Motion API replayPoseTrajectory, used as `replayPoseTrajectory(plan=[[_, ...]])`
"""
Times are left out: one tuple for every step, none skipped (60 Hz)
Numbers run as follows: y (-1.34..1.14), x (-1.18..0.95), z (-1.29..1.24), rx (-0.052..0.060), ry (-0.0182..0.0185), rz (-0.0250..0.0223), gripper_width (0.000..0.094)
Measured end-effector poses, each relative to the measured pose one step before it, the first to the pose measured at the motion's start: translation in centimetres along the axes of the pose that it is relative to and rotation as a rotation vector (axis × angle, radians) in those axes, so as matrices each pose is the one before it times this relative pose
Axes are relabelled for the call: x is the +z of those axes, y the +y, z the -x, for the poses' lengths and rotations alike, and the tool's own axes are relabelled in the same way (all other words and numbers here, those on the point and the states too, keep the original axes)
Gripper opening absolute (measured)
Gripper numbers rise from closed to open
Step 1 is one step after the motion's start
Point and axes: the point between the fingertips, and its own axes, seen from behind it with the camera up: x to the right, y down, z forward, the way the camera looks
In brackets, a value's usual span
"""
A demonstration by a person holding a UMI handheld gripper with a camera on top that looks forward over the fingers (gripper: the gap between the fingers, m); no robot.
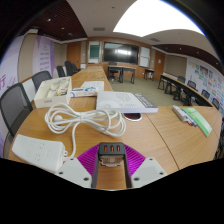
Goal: Unplug charger
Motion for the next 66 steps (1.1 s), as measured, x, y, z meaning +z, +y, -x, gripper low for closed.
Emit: replayPoseTrajectory(plan=[[0.162,-0.097,0.046,0.0014,-0.00504,0.00283,0.0394],[0.062,-0.126,0.028,0.0022,-0.00409,-0.00011,0.0398],[0.023,-0.127,-0.004,0.0020,-0.00232,-0.00074,0.0402],[0.067,-0.160,-0.001,0.0005,-0.00195,-0.00008,0.0409],[0.091,-0.168,0.027,-0.0008,-0.00196,0.00276,0.0426],[-0.045,-0.274,0.109,-0.0018,-0.00270,0.00629,0.0451],[0.125,-0.151,0.125,-0.0021,-0.00401,0.00397,0.0491],[0.125,-0.190,0.161,-0.0017,-0.00617,0.00504,0.0539],[0.178,-0.254,0.223,-0.0007,-0.00866,0.00681,0.0597],[0.180,-0.266,0.244,0.0005,-0.00921,0.00753,0.0655],[0.159,-0.251,0.257,0.0013,-0.00927,0.00725,0.0713],[0.164,-0.286,0.234,0.0017,-0.00907,0.00741,0.0768],[0.161,-0.292,0.190,0.0019,-0.00658,0.00663,0.0823],[0.138,-0.330,0.155,0.0020,-0.00456,0.00586,0.0866],[0.104,-0.359,0.215,0.0011,-0.00599,0.00428,0.0865],[0.070,-0.317,0.027,0.0005,0.00206,0.00238,0.0854],[0.046,-0.559,-0.056,-0.0014,0.00204,0.00312,0.0845],[0.096,-0.360,0.095,-0.0018,0.00510,-0.00046,0.0845],[0.022,-0.438,0.054,-0.0035,0.00495,-0.00083,0.0851],[0.038,-0.497,0.018,-0.0040,0.00483,-0.00100,0.0855],[0.041,-0.513,0.042,-0.0051,0.00443,-0.00077,0.0857],[0.037,-0.554,0.040,-0.0055,0.00449,-0.00135,0.0858],[0.043,-0.578,0.006,-0.0053,0.00573,-0.00128,0.0859],[0.039,-0.615,-0.010,-0.0046,0.00691,-0.00109,0.0859],[0.062,-0.635,0.007,-0.0039,0.00672,-0.00042,0.0861],[0.082,-0.661,0.018,-0.0037,0.00601,0.00059,0.0857],[0.078,-0.684,0.041,-0.0028,0.00564,0.00077,0.0856],[0.010,-0.580,-0.160,-0.0014,0.00406,0.00260,0.0855],[0.121,-0.734,0.064,0.0001,0.00717,0.00146,0.0850],[0.161,-0.791,0.035,0.0007,0.00551,0.00077,0.0852],[0.075,-0.781,0.088,0.0002,0.00490,-0.00036,0.0852],[0.058,-0.826,0.079,-0.0002,0.00376,-0.00169,0.0854],[0.050,-0.847,0.105,0.0005,0.00267,-0.00197,0.0853],[0.112,-0.854,0.108,0.0013,0.00240,-0.00071,0.0855],[0.139,-0.925,0.124,0.0013,0.00212,0.00070,0.0853],[0.151,-0.895,0.121,0.0015,0.00076,0.00078,0.0852],[0.122,-0.877,0.147,0.0014,-0.00040,-0.00024,0.0853],[0.123,-0.910,0.158,0.0012,-0.00113,-0.00063,0.0854],[0.162,-0.865,0.132,0.0009,0.00001,-0.00043,0.0853],[0.110,-0.738,0.227,-0.0004,0.00324,0.00204,0.0851],[0.288,-1.010,0.029,-0.0002,0.00119,0.00014,0.0852],[0.222,-0.897,0.033,0.0000,0.00146,0.00160,0.0854],[0.218,-0.857,0.036,-0.0005,0.00164,0.00221,0.0851],[0.202,-0.860,0.039,-0.0010,0.00170,0.00198,0.0851],[0.208,-0.867,0.018,-0.0015,0.00183,0.00039,0.0854],[0.146,-0.809,0.021,-0.0009,0.00203,-0.00109,0.0854],[0.139,-0.769,0.003,-0.0014,0.00187,-0.00196,0.0852],[0.149,-0.771,-0.001,-0.0023,0.00237,-0.00199,0.0852],[0.060,-0.575,0.088,-0.0032,0.00312,-0.00190,0.0853],[0.110,-0.827,0.024,-0.0044,0.00235,-0.00240,0.0853],[0.076,-0.667,-0.061,-0.0037,0.00269,-0.00354,0.0852],[0.067,-0.620,-0.045,-0.0022,0.00287,-0.00334,0.0855],[0.058,-0.591,-0.057,-0.0015,0.00276,-0.00295,0.0853],[0.100,-0.559,-0.029,-0.0015,0.00236,-0.00184,0.0854],[0.103,-0.515,-0.057,-0.0010,0.00223,-0.00105,0.0853],[0.087,-0.467,-0.042,0.0004,0.00228,-0.00038,0.0852],[0.077,-0.455,-0.051,0.0008,0.00163,0.00005,0.0853],[0.059,-0.557,-0.030,0.0005,0.00049,-0.00054,0.0852],[0.079,-0.389,0.003,0.0012,0.00021,-0.00010,0.0852],[0.068,-0.369,-0.032,0.0015,-0.00014,0.00003,0.0852],[0.056,-0.360,-0.015,0.0015,-0.00021,0.00011,0.0851],[0.032,-0.347,-0.010,0.0008,-0.00082,-0.00053,0.0852],[0.008,-0.342,-0.002,-0.0007,-0.00141,-0.00120,0.0855],[-0.024,-0.281,0.005,-0.0014,-0.00057,-0.00136,0.0854],[-0.024,-0.296,-0.055,-0.0013,0.00069,-0.00146,0.0852],[-0.045,-0.205,-0.034,-0.0015,0.00149,-0.00191,0.0853]])
